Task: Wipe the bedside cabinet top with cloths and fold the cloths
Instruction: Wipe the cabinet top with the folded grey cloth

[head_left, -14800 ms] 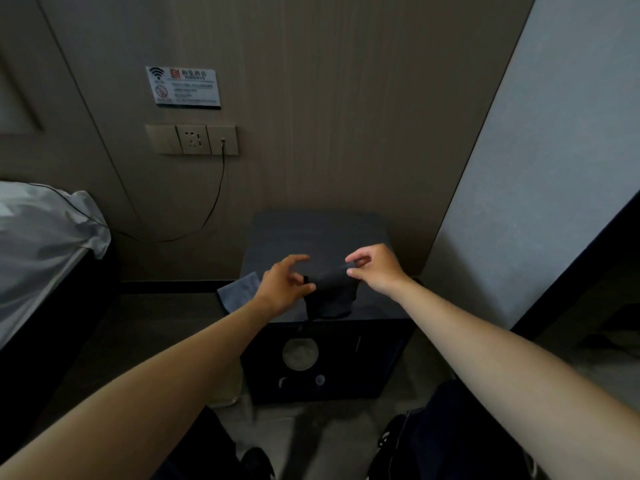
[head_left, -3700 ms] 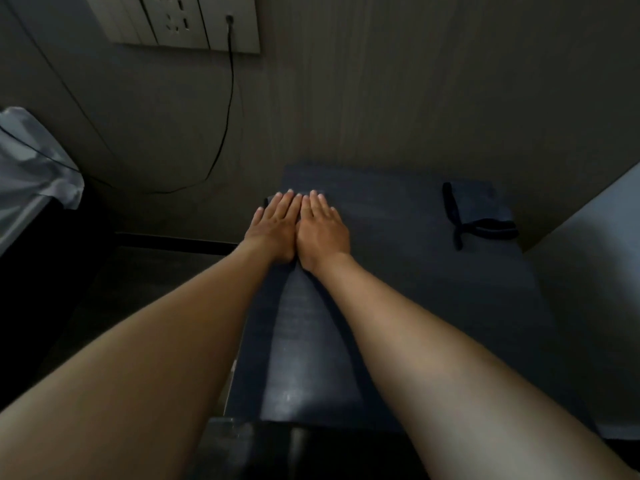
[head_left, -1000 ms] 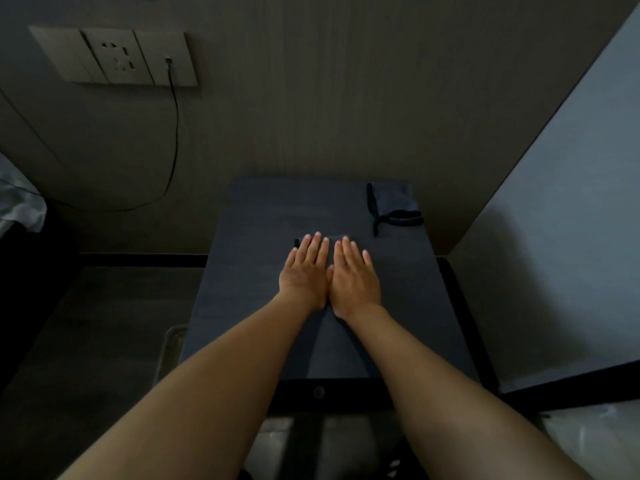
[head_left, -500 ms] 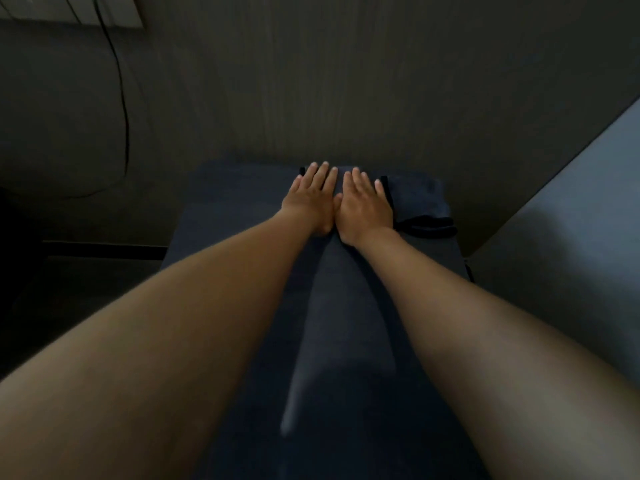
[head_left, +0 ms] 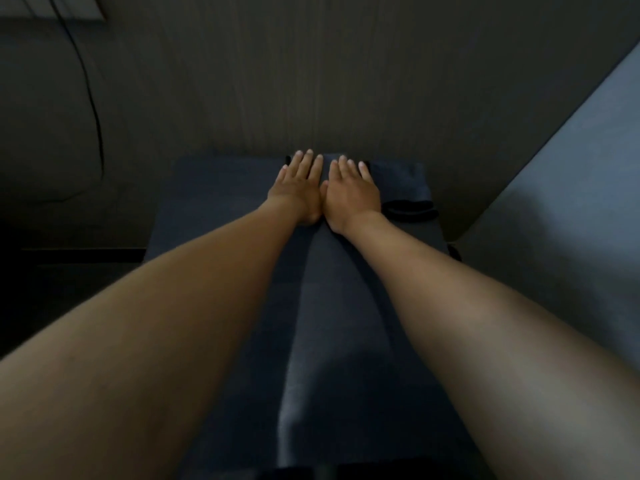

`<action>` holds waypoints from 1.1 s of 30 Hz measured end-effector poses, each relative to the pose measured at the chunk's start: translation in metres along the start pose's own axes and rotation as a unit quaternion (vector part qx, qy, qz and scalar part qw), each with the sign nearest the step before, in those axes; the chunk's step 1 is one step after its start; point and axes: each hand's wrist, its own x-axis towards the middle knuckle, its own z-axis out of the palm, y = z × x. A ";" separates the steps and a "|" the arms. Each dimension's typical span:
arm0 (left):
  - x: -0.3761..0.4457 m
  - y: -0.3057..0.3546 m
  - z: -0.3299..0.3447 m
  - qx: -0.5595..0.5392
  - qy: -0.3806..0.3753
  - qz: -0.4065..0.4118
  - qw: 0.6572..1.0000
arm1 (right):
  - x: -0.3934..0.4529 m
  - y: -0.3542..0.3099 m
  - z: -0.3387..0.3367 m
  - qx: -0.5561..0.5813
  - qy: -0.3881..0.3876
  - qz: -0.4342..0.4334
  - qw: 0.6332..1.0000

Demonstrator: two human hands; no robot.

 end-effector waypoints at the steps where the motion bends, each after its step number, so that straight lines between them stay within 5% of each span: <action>1: -0.010 0.003 0.003 0.001 0.005 -0.002 1.000 | -0.009 0.000 0.001 0.000 0.002 -0.003 1.000; 21: -0.246 0.108 0.053 -0.009 -0.010 -0.008 1.000 | -0.272 0.010 0.015 0.040 0.017 -0.010 0.999; 33: -0.301 0.161 0.065 0.010 -0.038 0.006 0.999 | -0.348 0.036 0.021 0.058 0.018 0.005 0.998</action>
